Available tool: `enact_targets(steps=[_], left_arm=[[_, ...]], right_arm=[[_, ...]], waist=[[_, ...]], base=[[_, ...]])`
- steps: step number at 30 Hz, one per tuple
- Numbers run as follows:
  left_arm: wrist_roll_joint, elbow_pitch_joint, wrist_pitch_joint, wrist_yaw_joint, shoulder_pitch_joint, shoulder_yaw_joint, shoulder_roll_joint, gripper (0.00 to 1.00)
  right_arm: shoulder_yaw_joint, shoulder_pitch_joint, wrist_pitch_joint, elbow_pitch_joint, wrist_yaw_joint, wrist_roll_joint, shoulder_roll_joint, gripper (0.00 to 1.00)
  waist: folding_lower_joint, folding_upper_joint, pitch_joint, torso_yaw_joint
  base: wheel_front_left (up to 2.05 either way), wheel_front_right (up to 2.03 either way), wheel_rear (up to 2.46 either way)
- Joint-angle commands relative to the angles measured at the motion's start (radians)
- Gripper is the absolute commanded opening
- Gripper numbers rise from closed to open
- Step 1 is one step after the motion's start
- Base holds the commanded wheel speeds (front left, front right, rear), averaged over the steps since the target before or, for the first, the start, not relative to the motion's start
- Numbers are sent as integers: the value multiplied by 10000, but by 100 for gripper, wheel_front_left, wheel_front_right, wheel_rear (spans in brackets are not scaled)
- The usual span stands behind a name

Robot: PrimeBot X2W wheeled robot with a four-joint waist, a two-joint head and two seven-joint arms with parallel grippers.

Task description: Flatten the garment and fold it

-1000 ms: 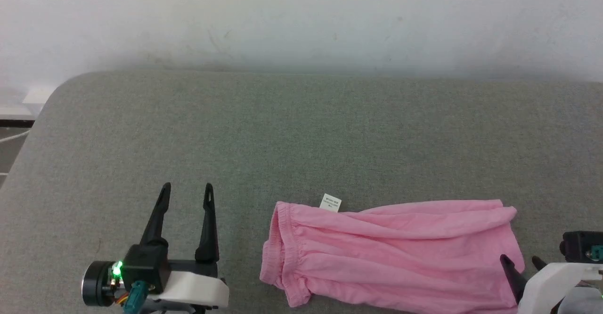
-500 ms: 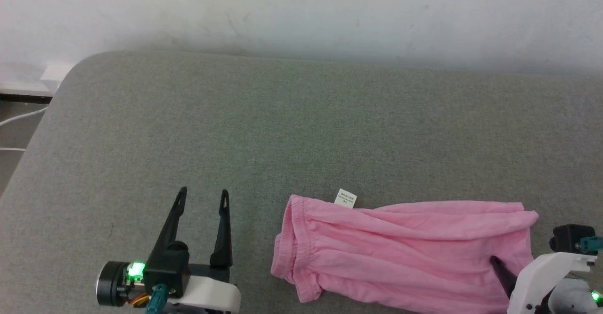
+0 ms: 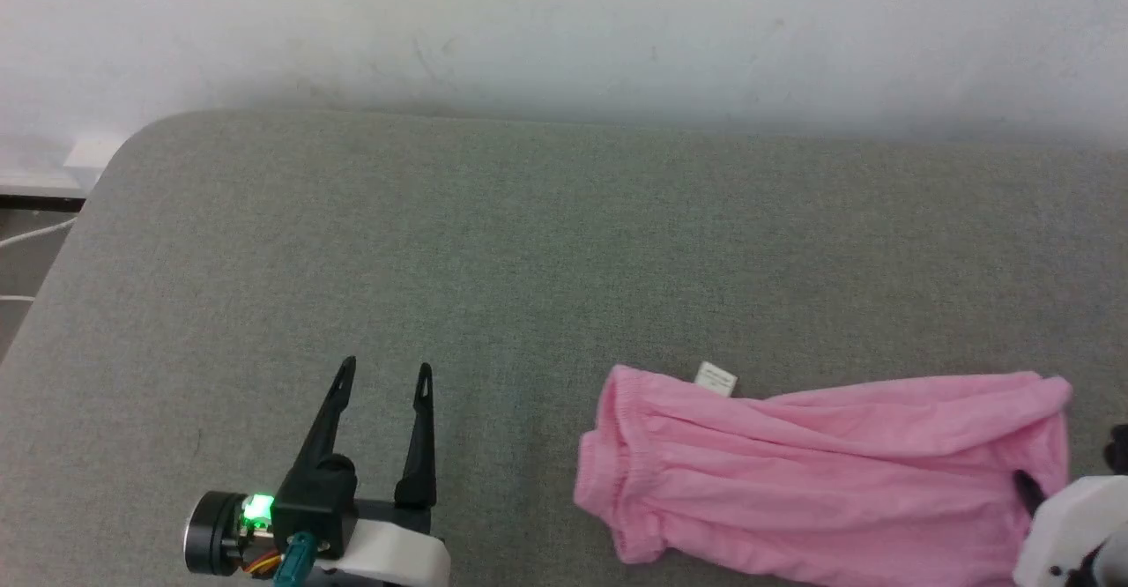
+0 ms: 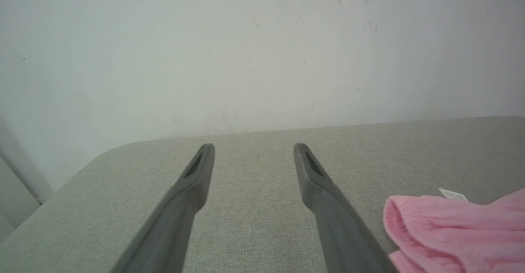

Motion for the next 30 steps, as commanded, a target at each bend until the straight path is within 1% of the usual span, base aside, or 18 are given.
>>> enact_targets(steps=[1,3,6,9,13,18,24,27,30], left_arm=[[75,41,-47,-79,116,36,-62,100],[81,68,-47,-121,138,54,-104,100],[95,113,-47,-179,157,82,-160,100],[104,178,-47,-235,182,112,-205,100],[79,290,-47,-323,256,154,-267,100],[70,390,-47,-438,368,186,-330,100],[70,455,-47,-553,494,223,-405,100],[79,463,-47,-605,521,244,-438,100],[97,483,-47,-657,541,254,-468,100]], right_arm=[[-393,-106,-79,118,-25,-235,-251,0],[-884,-156,-116,230,-25,-529,-412,0],[-1306,-207,-108,320,-25,-807,-499,0],[-1349,-194,-61,201,-25,-809,-465,0],[-1036,-33,56,-382,-25,-655,-343,0],[-270,349,506,-1751,-25,-451,-47,0],[1077,638,1191,-3301,-25,-127,333,0],[1813,627,1478,-3775,-25,50,593,0],[2381,490,1673,-3911,-25,256,924,0]], waist=[[-1,-1,-37,-71],[-1,-1,-54,-121],[-1,-1,-86,-179],[-1,-1,-147,-215],[-1,-1,-297,-235],[-1,-1,-502,-204],[-1,-1,-666,-58],[-1,-1,-694,59],[-1,-1,-701,208]], base=[[0,0,0],[0,0,0],[0,0,0],[0,0,0],[0,0,0],[0,0,0],[0,0,0],[0,0,0],[0,0,0]])
